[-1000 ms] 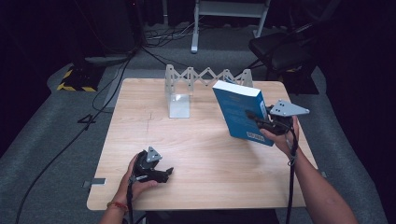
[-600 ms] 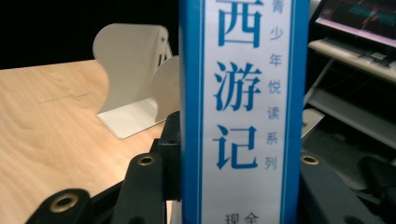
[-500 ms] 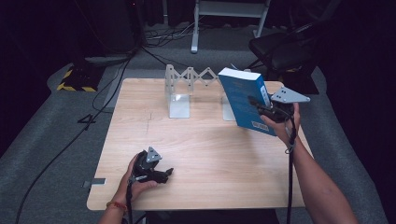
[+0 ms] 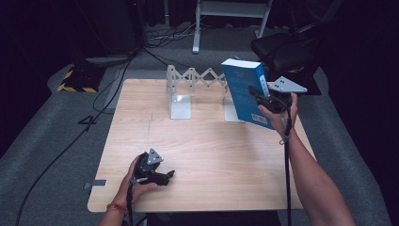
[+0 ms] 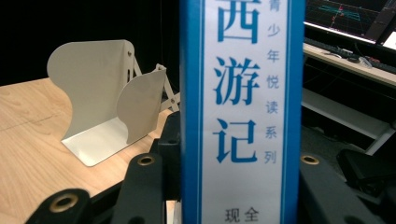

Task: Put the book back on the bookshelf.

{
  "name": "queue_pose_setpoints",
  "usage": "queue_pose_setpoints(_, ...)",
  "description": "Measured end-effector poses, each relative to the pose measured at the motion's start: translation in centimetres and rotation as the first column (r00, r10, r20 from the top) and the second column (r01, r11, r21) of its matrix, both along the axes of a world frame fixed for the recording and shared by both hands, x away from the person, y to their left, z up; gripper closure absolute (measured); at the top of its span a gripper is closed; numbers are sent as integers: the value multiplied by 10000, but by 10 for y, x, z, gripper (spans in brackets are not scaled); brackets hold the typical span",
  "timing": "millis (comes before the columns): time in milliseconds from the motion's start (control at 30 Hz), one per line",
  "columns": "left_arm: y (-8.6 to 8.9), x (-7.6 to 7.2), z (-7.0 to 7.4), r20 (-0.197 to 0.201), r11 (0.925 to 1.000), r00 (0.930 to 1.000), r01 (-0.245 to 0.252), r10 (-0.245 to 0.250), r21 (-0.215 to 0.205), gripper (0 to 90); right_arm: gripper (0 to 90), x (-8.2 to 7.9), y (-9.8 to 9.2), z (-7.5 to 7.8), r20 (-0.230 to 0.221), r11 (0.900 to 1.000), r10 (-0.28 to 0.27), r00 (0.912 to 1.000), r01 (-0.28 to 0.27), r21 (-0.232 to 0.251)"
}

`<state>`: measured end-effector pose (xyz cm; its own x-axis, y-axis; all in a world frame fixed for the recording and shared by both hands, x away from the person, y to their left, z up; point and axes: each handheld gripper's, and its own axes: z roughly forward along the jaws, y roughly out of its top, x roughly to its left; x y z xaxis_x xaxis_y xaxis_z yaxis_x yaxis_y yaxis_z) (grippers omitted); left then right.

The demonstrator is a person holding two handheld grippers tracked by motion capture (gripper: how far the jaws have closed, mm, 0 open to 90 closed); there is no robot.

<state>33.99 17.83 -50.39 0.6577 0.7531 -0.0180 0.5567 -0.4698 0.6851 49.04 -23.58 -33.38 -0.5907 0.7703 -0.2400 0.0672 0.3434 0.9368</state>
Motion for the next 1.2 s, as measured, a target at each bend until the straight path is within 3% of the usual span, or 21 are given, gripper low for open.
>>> queue_pose_setpoints(167, 0, 0, 0, 27, 10000, 10000, 55, -55, -54, 135, 623, 6, 10, -8, -101, 9992, -217, 9997, 220, 334)
queue_pose_setpoints(300, -1, -1, 0, 28, 9999, 10000, 95, -94, -53, 136, 623, 8, 18, -21, 82, 9981, -533, 9985, 530, 328)
queue_pose_setpoints(567, 0, -2, 0, 5, 9996, 9996, 273, -273, -12, 136, 622, 11, 19, -42, 109, 9935, -813, 9966, 802, 808)
queue_pose_setpoints(733, 0, -2, 0, 9, 9994, 9994, 332, -332, -14, 137, 621, 10, 12, -51, 156, 9896, -822, 9965, 798, 1198)
queue_pose_setpoints(1200, -1, -3, 0, 72, 9993, 9993, 373, -373, -2, 137, 614, -5, -13, -64, 294, 9809, -1262, 9916, 1203, 1526)
